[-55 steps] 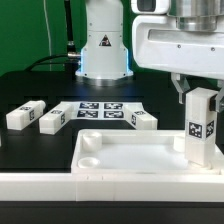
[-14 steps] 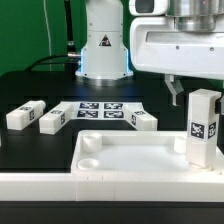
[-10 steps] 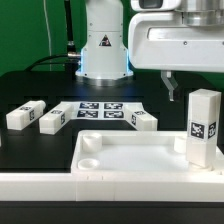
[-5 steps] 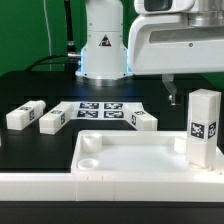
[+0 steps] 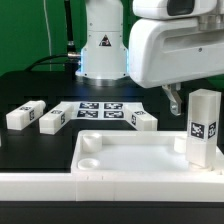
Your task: Assemble desk
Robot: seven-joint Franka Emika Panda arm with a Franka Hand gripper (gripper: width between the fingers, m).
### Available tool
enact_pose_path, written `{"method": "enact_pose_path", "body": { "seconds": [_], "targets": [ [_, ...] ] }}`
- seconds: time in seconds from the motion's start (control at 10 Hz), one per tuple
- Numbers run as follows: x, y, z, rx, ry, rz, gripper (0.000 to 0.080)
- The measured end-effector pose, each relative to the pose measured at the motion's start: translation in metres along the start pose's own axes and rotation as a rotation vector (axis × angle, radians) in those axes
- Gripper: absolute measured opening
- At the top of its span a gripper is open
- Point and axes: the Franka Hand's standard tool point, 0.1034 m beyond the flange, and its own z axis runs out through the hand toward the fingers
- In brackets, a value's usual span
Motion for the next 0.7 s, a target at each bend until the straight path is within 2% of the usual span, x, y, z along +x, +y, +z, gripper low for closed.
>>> {"method": "enact_pose_path", "body": {
  "seconds": [0.2, 0.3, 0.4, 0.5, 0.6, 0.7],
  "targets": [
    [-0.001, 0.0044, 0.0005, 0.0, 0.0, -0.144, 0.0649],
    [-0.0018, 0.0058, 0.0018, 0.0, -0.002, -0.175, 0.0562],
    [-0.0019, 0.0058, 0.002, 0.001, -0.002, -0.175, 0.0427],
    [-0.0019, 0.0058, 0.002, 0.001, -0.002, -0.175, 0.0427],
    [-0.0021, 0.0056, 0.0023, 0.002, -0.002, -0.174, 0.0288],
    [-0.0022, 0.0057, 0.0025, 0.002, -0.003, -0.146, 0.0288]
  ]
}}
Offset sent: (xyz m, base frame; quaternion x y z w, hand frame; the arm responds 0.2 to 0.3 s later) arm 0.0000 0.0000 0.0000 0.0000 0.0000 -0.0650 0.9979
